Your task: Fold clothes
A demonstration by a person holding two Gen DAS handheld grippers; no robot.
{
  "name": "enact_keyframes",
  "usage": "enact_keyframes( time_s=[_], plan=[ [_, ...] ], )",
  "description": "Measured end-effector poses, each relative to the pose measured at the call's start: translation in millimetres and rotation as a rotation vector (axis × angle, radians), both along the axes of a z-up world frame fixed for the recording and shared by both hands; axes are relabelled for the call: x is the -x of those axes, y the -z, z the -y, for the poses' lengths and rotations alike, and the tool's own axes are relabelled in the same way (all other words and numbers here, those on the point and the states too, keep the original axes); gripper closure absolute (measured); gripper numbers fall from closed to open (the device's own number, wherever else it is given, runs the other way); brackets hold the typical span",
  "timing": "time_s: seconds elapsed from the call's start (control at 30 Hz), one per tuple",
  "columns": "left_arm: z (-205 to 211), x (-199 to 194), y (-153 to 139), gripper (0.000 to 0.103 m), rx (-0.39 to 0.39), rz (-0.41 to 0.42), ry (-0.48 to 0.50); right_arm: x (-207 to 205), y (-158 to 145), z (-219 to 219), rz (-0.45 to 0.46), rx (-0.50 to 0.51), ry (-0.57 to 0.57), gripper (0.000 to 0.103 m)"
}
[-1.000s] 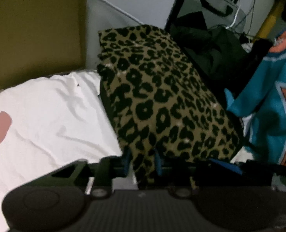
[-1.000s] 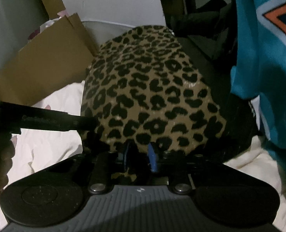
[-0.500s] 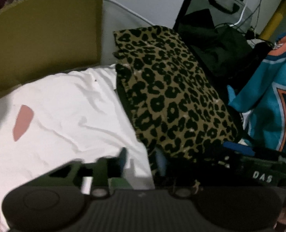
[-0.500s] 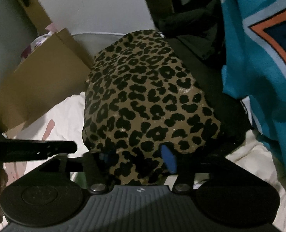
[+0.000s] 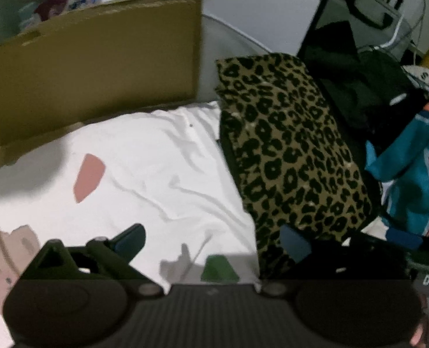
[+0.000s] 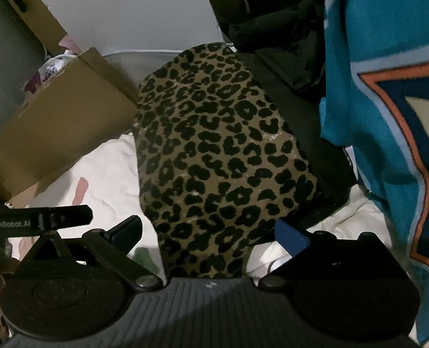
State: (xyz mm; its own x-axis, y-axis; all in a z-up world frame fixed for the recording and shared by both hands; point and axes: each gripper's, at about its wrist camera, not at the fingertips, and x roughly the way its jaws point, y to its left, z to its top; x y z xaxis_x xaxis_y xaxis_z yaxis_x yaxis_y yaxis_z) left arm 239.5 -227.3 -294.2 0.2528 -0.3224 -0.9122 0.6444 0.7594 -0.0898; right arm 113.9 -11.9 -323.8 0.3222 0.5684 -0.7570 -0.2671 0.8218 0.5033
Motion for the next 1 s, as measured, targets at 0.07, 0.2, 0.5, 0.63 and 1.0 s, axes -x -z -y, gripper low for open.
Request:
enact_keyframes(
  time_s=[0.07,0.2,0.5,0.63,1.0],
  plan=[
    [-4.6,-0.8,-10.8,0.002,-0.006,0.000,-0.012,0.3,-9.7,1.2,-0.006,0.009,0.003,0.001],
    [-13.9,-2.4,-32.5,0.002,-0.017,-0.001,-0.035,0.9,-29.0,3.5,-0.018,0.027,0.008,0.001],
    [-35.9,-4.6,-74.9,0.001,-0.056,-0.005,-0.077,7.5,-75.2,11.6,-0.044,0.069,0.002,0.000],
    [-49.0,-8.5,-95.3,0.001,-0.073,-0.030,-0.085,11.9,-95.5,28.5,-0.069,0.044,0.015,0.000],
    [-88.9,-10.8,-160.3,0.001,-0.118,0.005,-0.131,23.3,-160.4,62.6,-0.020,0.069,0.076,0.000]
  ],
)
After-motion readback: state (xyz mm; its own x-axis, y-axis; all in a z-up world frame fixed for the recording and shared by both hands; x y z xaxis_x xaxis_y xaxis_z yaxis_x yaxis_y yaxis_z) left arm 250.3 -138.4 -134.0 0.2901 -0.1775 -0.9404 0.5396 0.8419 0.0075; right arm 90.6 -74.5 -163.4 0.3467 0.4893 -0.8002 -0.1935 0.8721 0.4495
